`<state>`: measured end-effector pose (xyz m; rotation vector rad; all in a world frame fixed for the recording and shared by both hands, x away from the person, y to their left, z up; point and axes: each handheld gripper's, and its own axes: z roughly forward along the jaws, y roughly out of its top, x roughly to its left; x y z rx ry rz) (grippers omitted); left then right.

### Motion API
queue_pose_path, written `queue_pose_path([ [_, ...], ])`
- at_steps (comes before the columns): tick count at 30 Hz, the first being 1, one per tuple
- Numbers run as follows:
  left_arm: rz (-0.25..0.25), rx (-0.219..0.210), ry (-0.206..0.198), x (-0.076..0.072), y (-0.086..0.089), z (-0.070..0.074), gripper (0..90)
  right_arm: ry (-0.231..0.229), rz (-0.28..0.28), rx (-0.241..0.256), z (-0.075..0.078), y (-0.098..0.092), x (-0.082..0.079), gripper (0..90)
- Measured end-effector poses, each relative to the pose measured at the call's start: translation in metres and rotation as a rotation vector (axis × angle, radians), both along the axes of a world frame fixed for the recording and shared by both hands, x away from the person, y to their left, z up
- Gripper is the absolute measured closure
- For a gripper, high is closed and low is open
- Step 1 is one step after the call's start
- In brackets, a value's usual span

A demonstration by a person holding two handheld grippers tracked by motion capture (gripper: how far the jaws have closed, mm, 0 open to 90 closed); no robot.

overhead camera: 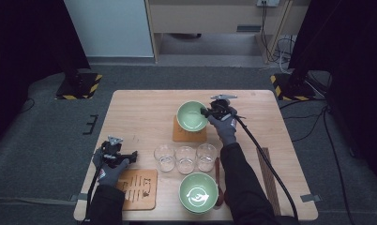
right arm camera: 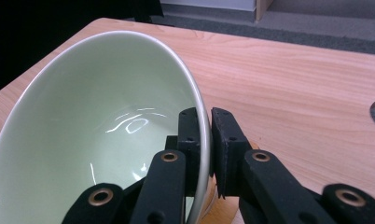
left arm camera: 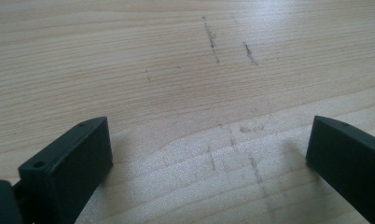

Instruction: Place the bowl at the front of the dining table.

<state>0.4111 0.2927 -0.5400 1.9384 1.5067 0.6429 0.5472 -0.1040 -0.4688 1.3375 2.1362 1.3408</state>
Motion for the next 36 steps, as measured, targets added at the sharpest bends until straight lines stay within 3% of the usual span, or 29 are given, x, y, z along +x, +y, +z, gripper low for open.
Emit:
queue_pose_path([
  [17,0.0,0.0,0.0,0.0,0.0,0.0,0.0,0.087,0.011,-0.005,-0.027,0.006,0.012,83.0],
  [36,0.0,0.0,0.0,0.0,0.0,0.0,0.0,0.127,0.0,-0.001,-0.04,0.008,0.018,82.9],
])
